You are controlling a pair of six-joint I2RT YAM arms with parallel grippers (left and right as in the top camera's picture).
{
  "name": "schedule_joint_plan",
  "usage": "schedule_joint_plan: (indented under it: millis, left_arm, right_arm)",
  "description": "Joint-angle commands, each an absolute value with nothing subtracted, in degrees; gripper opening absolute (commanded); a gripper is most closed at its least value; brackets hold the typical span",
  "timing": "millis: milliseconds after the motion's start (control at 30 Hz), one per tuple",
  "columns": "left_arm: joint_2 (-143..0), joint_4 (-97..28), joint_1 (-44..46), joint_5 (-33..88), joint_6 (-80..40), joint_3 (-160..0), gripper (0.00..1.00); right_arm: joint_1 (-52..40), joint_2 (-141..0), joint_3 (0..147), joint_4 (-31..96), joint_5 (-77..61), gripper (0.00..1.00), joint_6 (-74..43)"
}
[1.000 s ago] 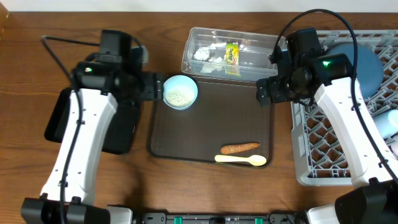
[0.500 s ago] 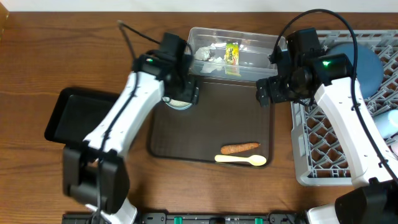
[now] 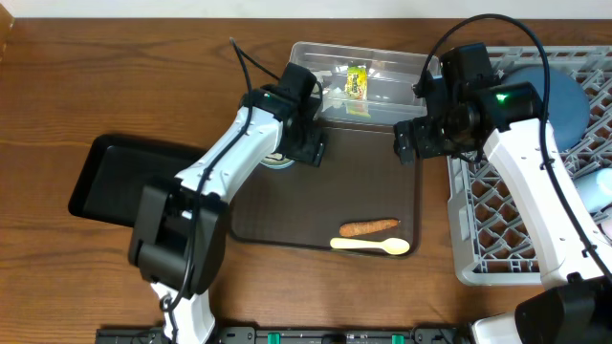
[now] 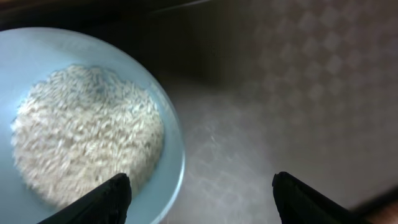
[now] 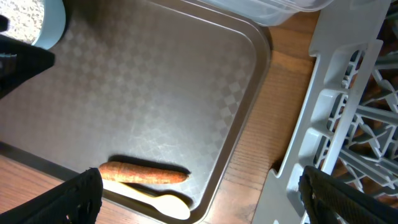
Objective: Sort waste into correct bins and load items into the dishwasher rack
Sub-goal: 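Reach the left gripper to the small light-blue rice bowl and grasp it, then lift the rice bowl with the left gripper over the black tray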
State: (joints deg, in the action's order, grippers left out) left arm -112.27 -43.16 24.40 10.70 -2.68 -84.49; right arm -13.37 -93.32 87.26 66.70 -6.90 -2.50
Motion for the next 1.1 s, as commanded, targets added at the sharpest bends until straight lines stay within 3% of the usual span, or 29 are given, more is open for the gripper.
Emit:
schedule_joint_plan:
  millis: [0,300,367,733,900,1067]
  left_arm:
    - [-114.3,-42.7,24.4,9.4,-1.7,-85.2,0.75]
    - [-115.9,-42.1,24.4,9.4,-1.7,-85.2,0.68]
    - [-115.9,-42.0,24.4,9.4,-1.7,-84.9,0.62]
    - [-115.9,-39.8,24.6,9.4,-1.7,-80.8,0.61]
    - [-115.9,-39.8,24.6,9.4,-1.7,-80.8,0.41]
    - [-115.9,-39.8,24.6,9.4,-1.7,-80.8,0.28]
  right_arm:
    - [-13.6,-92.1,87.3,66.8,-7.4,0.99,-2.1]
    - [-13.6,-92.1,87.3,66.6,-7.4,0.99,-2.1]
    - [-13.6,-92.1,87.3,66.6,-7.4,0.99,-2.1]
    - [-13.6,-92.1,87.3,66.6,-7.4,0.99,-2.1]
    - [-13.6,-92.1,87.3,66.7,-7.4,0.99,-2.1]
    - [-13.6,-92.1,87.3,66.7,-7.4,0.99,-2.1]
